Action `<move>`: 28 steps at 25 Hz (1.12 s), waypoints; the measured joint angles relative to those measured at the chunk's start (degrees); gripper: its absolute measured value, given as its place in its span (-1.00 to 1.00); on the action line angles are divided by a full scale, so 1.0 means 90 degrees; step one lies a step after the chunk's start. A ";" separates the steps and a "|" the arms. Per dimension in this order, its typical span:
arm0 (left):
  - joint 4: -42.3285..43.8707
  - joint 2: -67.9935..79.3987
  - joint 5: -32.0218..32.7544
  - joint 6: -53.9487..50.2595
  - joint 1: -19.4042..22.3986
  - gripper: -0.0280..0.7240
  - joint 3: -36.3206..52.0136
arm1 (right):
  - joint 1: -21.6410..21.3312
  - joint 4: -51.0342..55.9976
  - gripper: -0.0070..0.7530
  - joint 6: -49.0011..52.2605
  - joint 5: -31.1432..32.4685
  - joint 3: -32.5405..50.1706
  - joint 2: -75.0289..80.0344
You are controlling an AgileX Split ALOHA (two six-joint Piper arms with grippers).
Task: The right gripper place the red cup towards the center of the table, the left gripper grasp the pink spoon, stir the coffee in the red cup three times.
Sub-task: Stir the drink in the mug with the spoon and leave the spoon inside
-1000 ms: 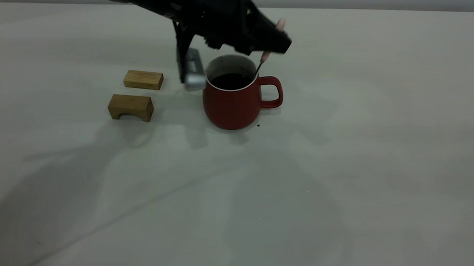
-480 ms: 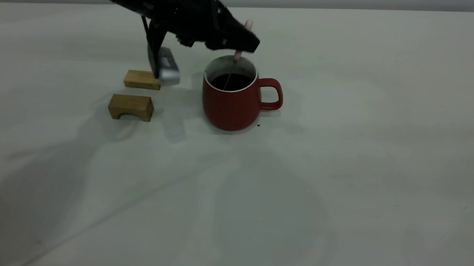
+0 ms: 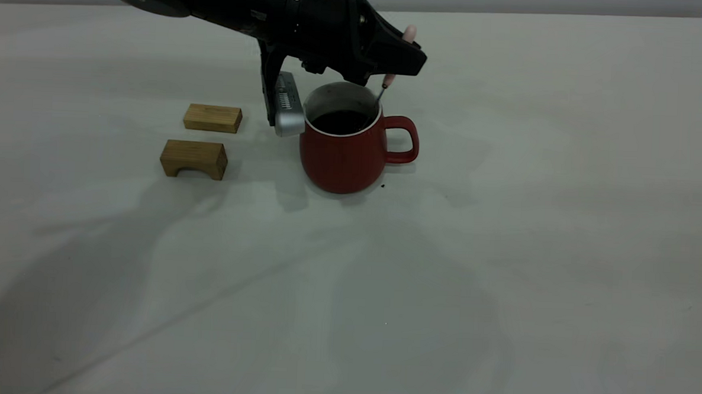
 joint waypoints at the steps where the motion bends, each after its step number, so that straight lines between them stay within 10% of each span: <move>1: 0.0120 0.0000 0.0040 -0.0068 0.0000 -0.56 0.0000 | 0.0000 0.0000 0.27 0.0000 0.0000 0.0000 0.0000; 28: 0.1267 -0.0031 0.0490 -0.0766 0.0518 -0.41 0.0000 | 0.0000 0.0000 0.27 0.0000 0.0000 0.0000 0.0000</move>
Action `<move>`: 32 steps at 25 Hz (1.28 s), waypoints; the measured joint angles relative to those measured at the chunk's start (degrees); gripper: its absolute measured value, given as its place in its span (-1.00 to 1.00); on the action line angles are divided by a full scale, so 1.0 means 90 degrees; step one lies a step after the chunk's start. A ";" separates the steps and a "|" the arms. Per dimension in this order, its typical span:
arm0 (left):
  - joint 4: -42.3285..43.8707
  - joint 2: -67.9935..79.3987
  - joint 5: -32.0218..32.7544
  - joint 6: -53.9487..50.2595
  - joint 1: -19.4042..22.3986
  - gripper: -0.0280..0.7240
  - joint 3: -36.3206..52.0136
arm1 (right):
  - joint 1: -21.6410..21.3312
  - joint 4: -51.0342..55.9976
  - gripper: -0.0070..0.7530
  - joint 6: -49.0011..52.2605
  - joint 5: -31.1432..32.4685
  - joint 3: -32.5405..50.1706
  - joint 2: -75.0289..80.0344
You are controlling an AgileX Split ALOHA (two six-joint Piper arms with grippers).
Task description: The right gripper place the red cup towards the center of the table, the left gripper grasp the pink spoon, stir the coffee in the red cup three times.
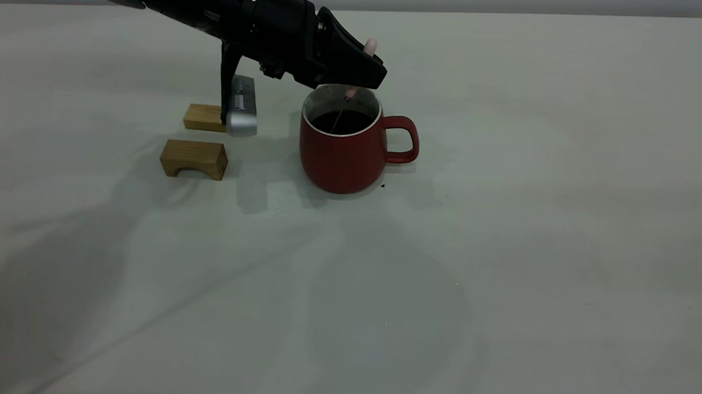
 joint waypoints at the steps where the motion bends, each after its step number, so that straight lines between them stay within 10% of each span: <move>1: 0.0050 -0.0007 0.0043 0.0007 0.0000 -0.30 0.0000 | 0.0000 0.0000 0.27 0.0000 0.0000 0.0000 0.0000; 9: 0.0399 -0.0151 0.0140 0.1299 0.0000 0.38 0.0000 | 0.0000 0.0000 0.27 0.0000 0.0000 0.0000 0.0000; 20: 0.3991 -0.1663 0.0406 0.5134 -0.0104 0.33 0.0000 | 0.0000 0.0000 0.27 0.0000 0.0000 0.0000 0.0000; 32: 0.8126 -0.4582 0.0665 0.6426 -0.0709 0.30 0.0018 | 0.0000 0.0000 0.27 0.0000 0.0000 0.0000 0.0000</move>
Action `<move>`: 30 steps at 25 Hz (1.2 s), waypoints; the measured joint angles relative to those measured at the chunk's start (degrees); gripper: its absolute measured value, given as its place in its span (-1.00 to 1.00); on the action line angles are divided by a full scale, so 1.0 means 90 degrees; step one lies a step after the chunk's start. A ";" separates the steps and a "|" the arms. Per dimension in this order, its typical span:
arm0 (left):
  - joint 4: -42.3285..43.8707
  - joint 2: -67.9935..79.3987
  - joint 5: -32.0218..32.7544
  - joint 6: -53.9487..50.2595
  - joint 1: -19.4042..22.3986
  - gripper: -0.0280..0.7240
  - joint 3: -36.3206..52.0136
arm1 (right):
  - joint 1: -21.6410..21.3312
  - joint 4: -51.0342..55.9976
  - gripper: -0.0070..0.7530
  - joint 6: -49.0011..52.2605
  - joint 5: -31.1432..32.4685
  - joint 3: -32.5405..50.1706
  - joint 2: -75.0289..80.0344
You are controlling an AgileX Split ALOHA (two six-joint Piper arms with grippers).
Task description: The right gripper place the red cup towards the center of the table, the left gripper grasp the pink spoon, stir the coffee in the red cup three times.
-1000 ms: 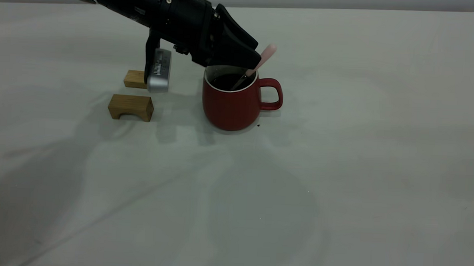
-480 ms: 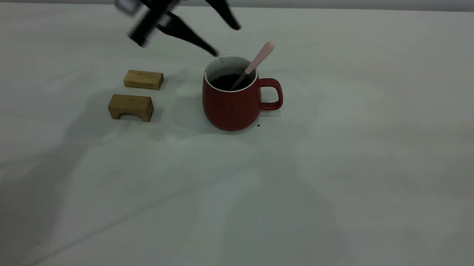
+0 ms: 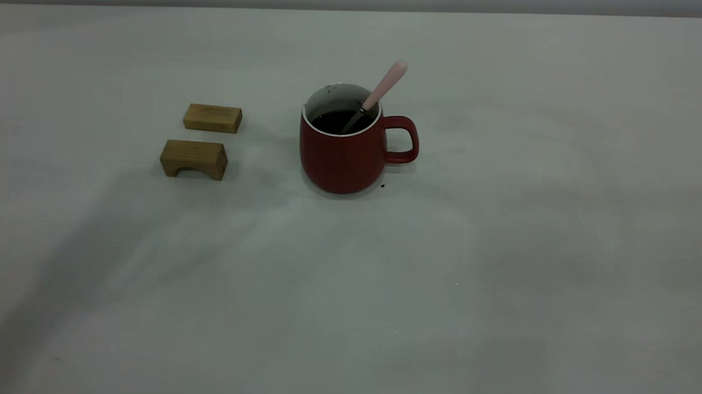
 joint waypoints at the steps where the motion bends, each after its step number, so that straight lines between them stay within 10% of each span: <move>1: 0.0364 -0.0320 0.0006 -0.0149 -0.0005 0.30 0.0029 | 0.0000 0.0000 0.27 0.0000 0.0000 0.0000 0.0000; 10: 0.2893 -0.3676 0.0881 -0.1891 -0.0005 0.30 0.2023 | 0.0000 0.0000 0.27 0.0000 0.0005 0.0000 0.0000; 20: 0.2761 -0.8585 0.1036 -0.1911 0.0022 0.30 0.5525 | 0.0000 0.0000 0.27 0.0000 0.0005 0.0000 0.0000; 30: 0.2507 -1.0988 0.1728 -0.1487 0.1248 0.30 0.6114 | 0.0000 0.0000 0.27 0.0000 0.0005 0.0000 0.0000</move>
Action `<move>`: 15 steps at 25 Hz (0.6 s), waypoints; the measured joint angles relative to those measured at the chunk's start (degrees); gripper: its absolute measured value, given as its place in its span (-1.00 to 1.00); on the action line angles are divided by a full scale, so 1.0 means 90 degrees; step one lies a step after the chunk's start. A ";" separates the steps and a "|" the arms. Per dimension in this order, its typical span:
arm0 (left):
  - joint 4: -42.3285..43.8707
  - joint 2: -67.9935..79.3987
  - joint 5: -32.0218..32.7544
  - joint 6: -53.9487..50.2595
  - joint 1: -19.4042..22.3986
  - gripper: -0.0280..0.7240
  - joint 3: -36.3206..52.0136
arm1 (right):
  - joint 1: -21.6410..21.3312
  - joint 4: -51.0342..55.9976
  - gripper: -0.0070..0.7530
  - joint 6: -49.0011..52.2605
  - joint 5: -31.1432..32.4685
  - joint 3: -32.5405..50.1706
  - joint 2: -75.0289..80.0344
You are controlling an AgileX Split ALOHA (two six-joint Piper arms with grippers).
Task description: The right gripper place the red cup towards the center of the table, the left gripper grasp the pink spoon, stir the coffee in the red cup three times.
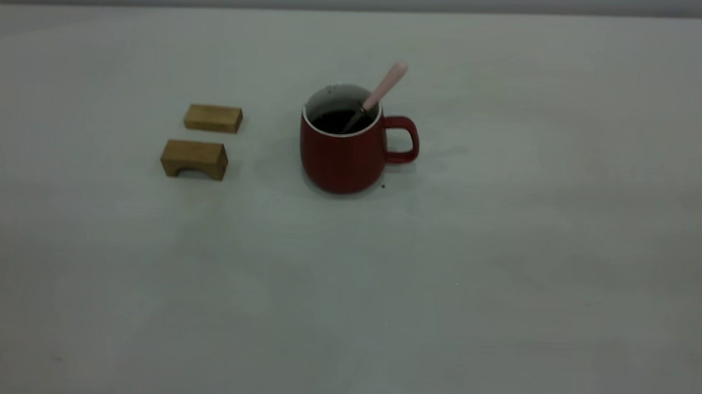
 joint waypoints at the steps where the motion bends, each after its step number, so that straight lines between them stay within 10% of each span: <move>1: -0.0013 -0.0008 -0.0005 0.0087 0.0115 0.30 0.0075 | 0.0000 0.0000 0.27 0.0000 0.0000 0.0000 0.0000; 15: -0.0948 -0.0212 -0.0159 0.1296 0.0343 0.30 0.0287 | 0.0000 0.0000 0.27 0.0000 0.0000 0.0000 0.0000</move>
